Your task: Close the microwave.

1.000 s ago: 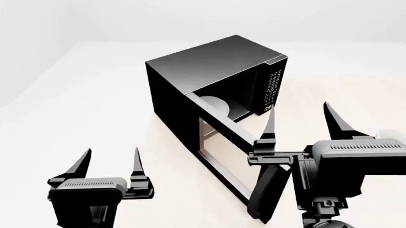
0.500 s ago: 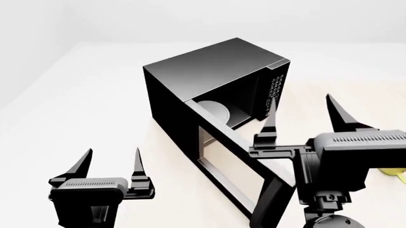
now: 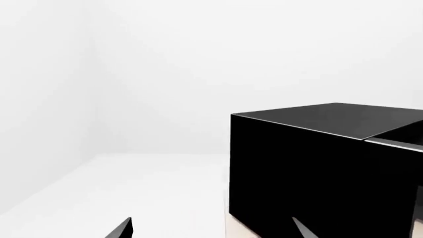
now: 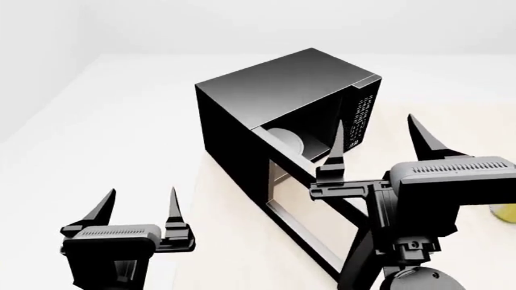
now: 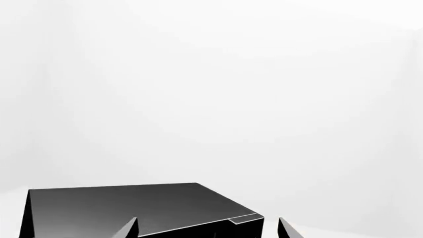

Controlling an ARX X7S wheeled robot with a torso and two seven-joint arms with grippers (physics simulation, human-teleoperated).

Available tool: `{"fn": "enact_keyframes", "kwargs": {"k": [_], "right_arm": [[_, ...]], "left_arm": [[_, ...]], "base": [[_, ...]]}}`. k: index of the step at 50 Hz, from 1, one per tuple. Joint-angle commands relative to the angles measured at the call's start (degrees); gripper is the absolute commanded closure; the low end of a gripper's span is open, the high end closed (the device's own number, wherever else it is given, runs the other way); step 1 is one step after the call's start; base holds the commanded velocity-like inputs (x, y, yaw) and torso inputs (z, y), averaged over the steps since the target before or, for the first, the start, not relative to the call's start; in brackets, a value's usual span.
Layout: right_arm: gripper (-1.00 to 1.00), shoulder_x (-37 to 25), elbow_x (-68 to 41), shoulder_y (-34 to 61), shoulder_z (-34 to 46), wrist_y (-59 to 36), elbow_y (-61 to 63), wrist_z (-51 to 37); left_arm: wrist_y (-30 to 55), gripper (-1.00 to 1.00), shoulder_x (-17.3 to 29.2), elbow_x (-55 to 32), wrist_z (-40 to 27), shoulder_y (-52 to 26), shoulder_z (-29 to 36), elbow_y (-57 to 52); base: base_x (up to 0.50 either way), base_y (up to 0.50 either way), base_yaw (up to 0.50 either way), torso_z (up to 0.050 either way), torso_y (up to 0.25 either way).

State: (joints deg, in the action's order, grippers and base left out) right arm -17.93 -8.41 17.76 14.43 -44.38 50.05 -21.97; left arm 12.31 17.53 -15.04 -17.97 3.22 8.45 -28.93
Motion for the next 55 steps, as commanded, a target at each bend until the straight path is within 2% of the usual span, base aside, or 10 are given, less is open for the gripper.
{"fn": "enact_keyframes", "kwargs": {"k": [1, 33, 55], "right_arm": [[-1.0, 0.37, -1.44, 1.71, 0.8, -2.47, 0.91, 0.68], [-1.0, 2.99, -12.69, 5.62, 0.56, -11.67, 4.07, 5.85], [-1.0, 6.66, -25.28, 5.97, -4.99, -21.03, 6.52, 7.35]], "left_arm": [[0.0, -1.0, 0.18, -0.18, -0.28, -0.09, 0.01, 0.11], [0.41, -1.0, 1.65, -0.32, -1.69, -0.89, -1.7, 1.57], [0.26, -1.0, 1.77, -0.57, -2.14, -1.34, -1.5, 2.26]], "base": [[0.0, 0.0, 0.0, 0.0, 0.0], [0.0, 0.0, 0.0, 0.0, 0.0], [0.0, 0.0, 0.0, 0.0, 0.0]]}}
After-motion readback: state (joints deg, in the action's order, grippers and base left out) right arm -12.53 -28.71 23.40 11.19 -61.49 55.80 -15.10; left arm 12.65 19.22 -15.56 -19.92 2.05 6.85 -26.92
